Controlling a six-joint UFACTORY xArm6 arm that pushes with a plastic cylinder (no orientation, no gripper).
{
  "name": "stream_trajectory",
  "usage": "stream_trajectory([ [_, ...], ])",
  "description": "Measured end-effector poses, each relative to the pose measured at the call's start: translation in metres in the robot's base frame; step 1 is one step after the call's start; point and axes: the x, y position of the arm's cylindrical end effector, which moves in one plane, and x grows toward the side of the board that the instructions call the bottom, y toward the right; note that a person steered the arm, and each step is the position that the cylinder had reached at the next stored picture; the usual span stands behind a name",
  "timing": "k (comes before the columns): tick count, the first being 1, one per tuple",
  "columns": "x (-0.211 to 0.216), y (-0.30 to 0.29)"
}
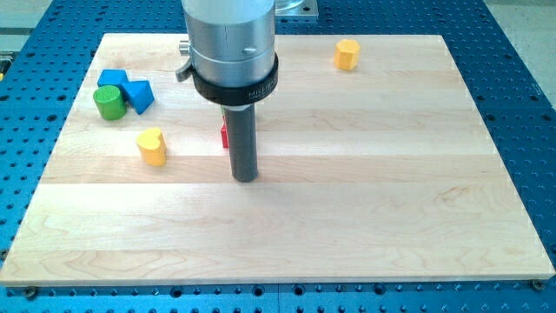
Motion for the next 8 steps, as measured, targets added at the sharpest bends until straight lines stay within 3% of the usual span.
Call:
stream_trajectory([
  [1,-0.044,0.008],
  [3,0.040,-0.052],
  [4,0.049,-0.104],
  [5,-0.003,-0.148],
  [6,-0.066,-0.153],
  [7,-0.057,-0.210],
  [8,-0.083,-0.242],
])
